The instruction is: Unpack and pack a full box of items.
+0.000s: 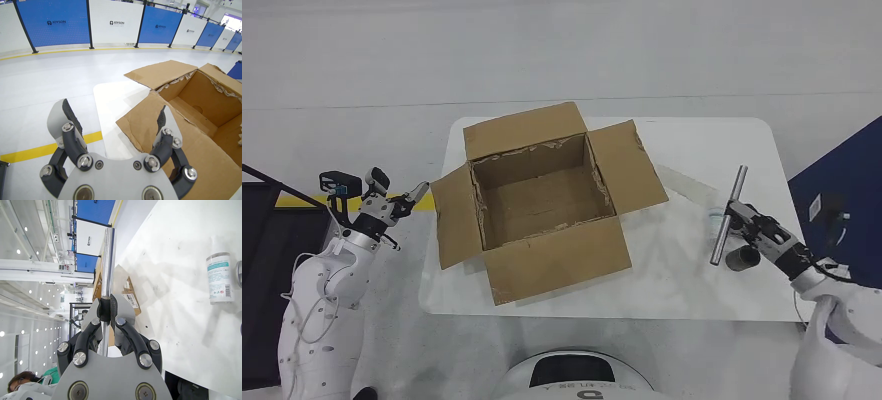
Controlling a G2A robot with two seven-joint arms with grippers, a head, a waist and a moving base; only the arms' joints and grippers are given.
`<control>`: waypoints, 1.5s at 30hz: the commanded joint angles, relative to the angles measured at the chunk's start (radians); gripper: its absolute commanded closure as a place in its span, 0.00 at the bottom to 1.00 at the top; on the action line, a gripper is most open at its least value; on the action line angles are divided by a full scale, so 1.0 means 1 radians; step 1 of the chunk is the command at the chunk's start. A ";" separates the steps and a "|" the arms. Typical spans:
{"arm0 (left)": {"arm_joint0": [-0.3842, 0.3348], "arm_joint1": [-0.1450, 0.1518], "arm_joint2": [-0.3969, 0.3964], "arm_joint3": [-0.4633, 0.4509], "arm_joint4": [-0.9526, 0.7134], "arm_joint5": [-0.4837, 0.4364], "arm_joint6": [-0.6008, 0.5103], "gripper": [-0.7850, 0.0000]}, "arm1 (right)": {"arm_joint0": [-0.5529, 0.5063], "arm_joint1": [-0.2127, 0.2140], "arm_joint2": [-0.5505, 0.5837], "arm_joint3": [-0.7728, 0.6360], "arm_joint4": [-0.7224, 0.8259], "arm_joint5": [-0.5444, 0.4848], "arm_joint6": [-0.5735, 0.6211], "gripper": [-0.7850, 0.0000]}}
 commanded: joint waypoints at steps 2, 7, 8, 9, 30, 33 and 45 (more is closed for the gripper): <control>0.000 0.000 0.000 0.000 0.000 0.000 0.000 0.00 | 0.011 0.009 -0.010 -0.001 0.006 0.005 0.012 1.00; 0.000 0.000 0.000 0.000 0.000 0.000 0.000 0.00 | 0.021 0.023 -0.069 -0.067 -0.032 0.021 0.022 1.00; 0.000 0.000 0.000 0.000 0.000 0.000 0.000 0.00 | 0.020 0.025 -0.085 -0.084 -0.048 0.026 0.020 1.00; 0.000 0.000 0.000 0.000 0.000 0.000 0.000 0.00 | 0.020 0.027 -0.107 -0.105 -0.070 0.032 0.020 1.00; 0.000 0.000 0.000 0.000 0.000 0.000 0.000 0.00 | 0.361 0.052 -0.702 -0.089 -0.525 0.472 -0.078 1.00; 0.000 0.000 0.000 0.000 0.000 0.000 0.000 0.00 | 0.360 0.054 -0.697 -0.094 -0.543 0.483 -0.084 1.00; 0.000 0.000 0.000 0.000 0.000 0.000 0.000 0.00 | 0.368 0.056 -0.736 -0.050 -0.555 0.437 -0.092 1.00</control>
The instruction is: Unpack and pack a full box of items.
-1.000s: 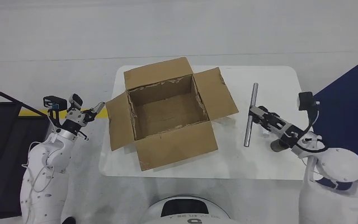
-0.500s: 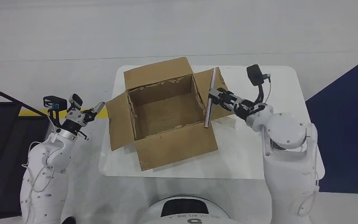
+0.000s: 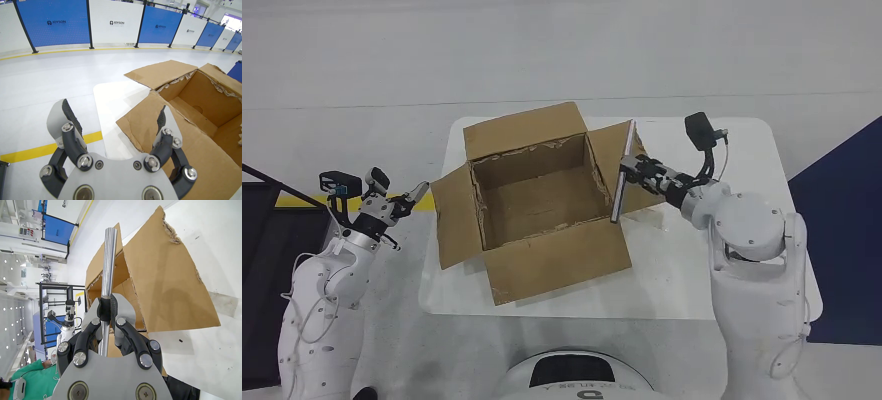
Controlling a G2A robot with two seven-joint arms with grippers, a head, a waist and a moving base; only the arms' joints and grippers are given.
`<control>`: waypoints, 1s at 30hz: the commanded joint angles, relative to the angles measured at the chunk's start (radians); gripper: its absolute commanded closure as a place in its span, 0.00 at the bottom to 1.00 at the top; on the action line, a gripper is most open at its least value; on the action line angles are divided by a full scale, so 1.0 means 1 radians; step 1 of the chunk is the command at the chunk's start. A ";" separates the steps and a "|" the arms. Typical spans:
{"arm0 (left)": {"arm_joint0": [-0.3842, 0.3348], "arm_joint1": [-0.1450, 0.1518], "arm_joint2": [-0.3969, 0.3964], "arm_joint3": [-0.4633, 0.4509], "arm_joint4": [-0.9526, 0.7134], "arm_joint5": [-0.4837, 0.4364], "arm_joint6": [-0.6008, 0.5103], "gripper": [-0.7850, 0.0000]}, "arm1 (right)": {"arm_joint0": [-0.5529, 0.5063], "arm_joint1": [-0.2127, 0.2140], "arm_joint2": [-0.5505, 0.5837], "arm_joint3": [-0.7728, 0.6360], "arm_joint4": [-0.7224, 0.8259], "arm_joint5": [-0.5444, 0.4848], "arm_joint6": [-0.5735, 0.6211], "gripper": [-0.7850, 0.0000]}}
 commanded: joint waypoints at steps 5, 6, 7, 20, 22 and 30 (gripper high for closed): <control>0.000 0.000 0.000 0.000 0.000 0.000 0.000 0.00 | 0.131 -0.002 -0.192 0.174 -0.087 -0.062 0.038 1.00; 0.000 0.000 0.000 0.000 0.000 0.000 0.000 0.00 | 0.158 -0.004 -0.227 0.199 -0.099 -0.055 0.044 1.00; 0.000 0.000 0.000 0.000 0.000 0.000 0.000 0.00 | 0.183 -0.007 -0.252 0.221 -0.108 -0.044 0.046 1.00; 0.000 0.000 0.000 0.000 0.000 0.000 0.000 0.00 | 0.341 -0.020 -0.382 0.397 -0.070 0.055 0.174 1.00; 0.000 0.000 0.000 0.000 0.000 0.000 0.000 0.00 | 0.344 -0.018 -0.376 0.424 -0.060 0.063 0.167 1.00; 0.000 0.000 0.000 0.000 0.000 0.000 0.000 0.00 | 0.373 -0.029 -0.414 0.528 0.038 0.298 -0.068 1.00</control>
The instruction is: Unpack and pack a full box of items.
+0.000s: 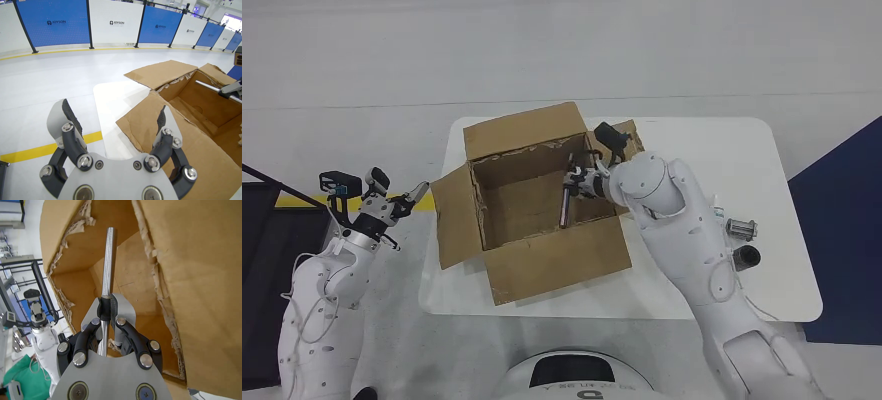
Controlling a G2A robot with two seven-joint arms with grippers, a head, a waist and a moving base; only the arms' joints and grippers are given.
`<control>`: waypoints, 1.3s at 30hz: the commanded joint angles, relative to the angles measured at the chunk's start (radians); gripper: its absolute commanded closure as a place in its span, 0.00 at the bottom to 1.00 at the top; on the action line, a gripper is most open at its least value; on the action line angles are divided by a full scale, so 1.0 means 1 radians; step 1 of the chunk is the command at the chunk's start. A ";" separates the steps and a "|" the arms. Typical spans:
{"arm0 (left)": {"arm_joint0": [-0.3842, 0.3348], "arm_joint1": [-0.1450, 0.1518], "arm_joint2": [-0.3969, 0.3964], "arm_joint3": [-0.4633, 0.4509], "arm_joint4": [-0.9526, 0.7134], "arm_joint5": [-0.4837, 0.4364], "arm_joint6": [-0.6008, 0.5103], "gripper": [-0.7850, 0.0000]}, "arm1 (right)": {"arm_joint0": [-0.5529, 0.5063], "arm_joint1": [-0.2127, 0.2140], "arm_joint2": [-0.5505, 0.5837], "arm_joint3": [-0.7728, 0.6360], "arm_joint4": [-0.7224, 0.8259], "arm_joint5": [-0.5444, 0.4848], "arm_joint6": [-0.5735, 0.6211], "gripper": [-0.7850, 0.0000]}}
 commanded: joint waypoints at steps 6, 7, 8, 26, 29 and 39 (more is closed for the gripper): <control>0.000 0.000 0.000 0.000 0.000 0.000 0.000 0.00 | 0.084 -0.012 -0.142 0.070 0.113 0.197 -0.196 1.00; 0.000 0.000 0.000 0.000 0.000 0.000 0.000 0.00 | 0.098 -0.013 -0.167 0.083 0.125 0.229 -0.227 1.00; 0.000 0.000 0.000 0.000 0.000 0.000 0.000 0.00 | 0.115 -0.015 -0.188 0.105 0.123 0.229 -0.227 1.00; 0.000 0.000 0.000 0.000 0.000 0.000 0.000 0.00 | 0.308 -0.107 -0.377 0.445 0.135 0.229 -0.227 0.73; 0.000 0.000 0.000 0.000 0.000 0.000 0.000 0.00 | 0.316 -0.101 -0.403 0.386 0.095 0.229 -0.227 0.73; 0.000 0.000 0.000 0.000 0.000 0.000 0.000 0.00 | -0.168 0.093 -0.145 -0.440 -0.245 0.179 -0.178 0.76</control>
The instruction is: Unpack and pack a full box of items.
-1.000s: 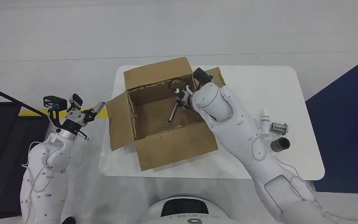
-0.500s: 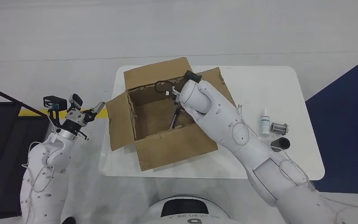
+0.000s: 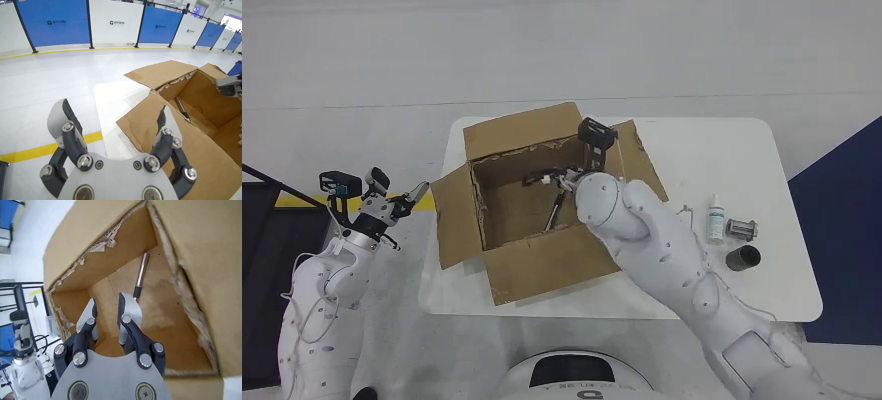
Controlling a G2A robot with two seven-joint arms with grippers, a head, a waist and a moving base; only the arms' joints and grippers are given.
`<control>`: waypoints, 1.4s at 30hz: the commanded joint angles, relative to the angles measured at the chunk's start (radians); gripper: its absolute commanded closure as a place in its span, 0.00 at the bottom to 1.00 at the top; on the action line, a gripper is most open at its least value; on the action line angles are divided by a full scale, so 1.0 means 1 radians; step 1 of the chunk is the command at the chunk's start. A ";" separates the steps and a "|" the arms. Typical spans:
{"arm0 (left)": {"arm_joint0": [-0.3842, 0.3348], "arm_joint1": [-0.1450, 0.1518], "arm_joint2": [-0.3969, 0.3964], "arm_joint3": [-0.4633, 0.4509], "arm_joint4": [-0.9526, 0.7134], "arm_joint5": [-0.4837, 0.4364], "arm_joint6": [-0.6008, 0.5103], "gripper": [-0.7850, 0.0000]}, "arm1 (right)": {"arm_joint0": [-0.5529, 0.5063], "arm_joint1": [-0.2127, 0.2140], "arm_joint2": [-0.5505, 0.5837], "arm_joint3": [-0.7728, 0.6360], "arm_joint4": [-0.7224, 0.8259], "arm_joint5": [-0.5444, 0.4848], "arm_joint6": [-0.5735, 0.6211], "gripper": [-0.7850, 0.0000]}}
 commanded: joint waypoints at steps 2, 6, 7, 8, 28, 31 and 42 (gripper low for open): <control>0.000 0.000 0.000 0.000 0.000 0.000 0.000 0.00 | -0.229 0.066 0.158 -0.297 -0.119 -0.078 0.079 0.73; 0.000 0.000 0.000 0.000 0.000 0.000 0.000 0.00 | -0.433 0.105 0.367 -0.456 -0.176 -0.126 0.126 0.61; 0.000 0.000 0.000 0.000 0.000 0.000 0.000 0.00 | -0.465 0.108 0.410 -0.472 -0.166 -0.131 0.131 0.58; 0.000 0.000 0.000 0.000 0.000 0.000 0.000 0.00 | -0.490 0.111 0.447 -0.487 -0.157 -0.138 0.138 0.55; 0.000 0.000 0.000 0.000 0.000 0.000 0.000 0.00 | -0.562 0.116 0.579 -0.484 -0.083 -0.146 0.127 0.00; 0.000 0.000 0.000 0.000 0.000 0.000 0.000 0.00 | -0.609 0.124 0.647 -0.447 -0.141 -0.149 0.125 0.00; 0.000 0.000 0.000 0.000 0.000 0.000 0.000 0.00 | -0.838 0.136 1.112 -0.366 0.029 -0.216 0.217 0.00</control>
